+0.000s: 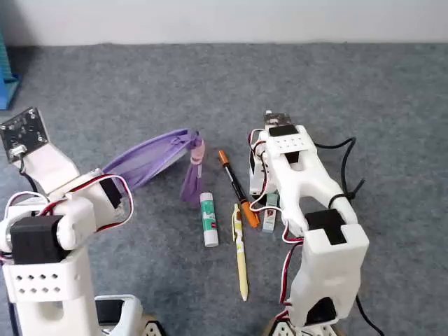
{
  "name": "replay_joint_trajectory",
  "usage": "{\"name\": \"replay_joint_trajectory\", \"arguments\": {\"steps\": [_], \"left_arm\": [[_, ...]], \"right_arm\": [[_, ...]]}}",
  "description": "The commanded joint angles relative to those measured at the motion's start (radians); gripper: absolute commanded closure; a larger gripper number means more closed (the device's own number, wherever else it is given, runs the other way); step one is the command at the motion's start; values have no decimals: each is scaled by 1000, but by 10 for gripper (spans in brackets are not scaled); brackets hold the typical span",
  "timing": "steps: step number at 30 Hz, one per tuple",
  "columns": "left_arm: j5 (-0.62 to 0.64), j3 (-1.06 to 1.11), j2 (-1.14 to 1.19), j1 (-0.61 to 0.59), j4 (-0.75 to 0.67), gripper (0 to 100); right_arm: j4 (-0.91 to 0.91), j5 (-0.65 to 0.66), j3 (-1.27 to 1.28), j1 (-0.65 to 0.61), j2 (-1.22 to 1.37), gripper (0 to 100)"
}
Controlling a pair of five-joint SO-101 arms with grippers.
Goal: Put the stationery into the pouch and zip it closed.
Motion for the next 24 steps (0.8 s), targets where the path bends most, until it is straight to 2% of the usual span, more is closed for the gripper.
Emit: {"name": "replay_joint_trajectory", "arguments": {"steps": [1, 4, 6, 12, 24], "left_arm": [[12, -30, 25, -6, 11, 988], [12, -30, 25, -6, 14, 988], [12, -30, 25, -6, 15, 988], [14, -30, 28, 0, 11, 988], [48, -33, 29, 2, -20, 988]], "right_arm": [[-25, 23, -9, -4, 15, 877], [7, 74, -9, 7, -12, 998], [58, 91, -9, 18, -59, 970], [182, 129, -5, 16, -297, 991], [412, 256, -9, -12, -935, 991]]}}
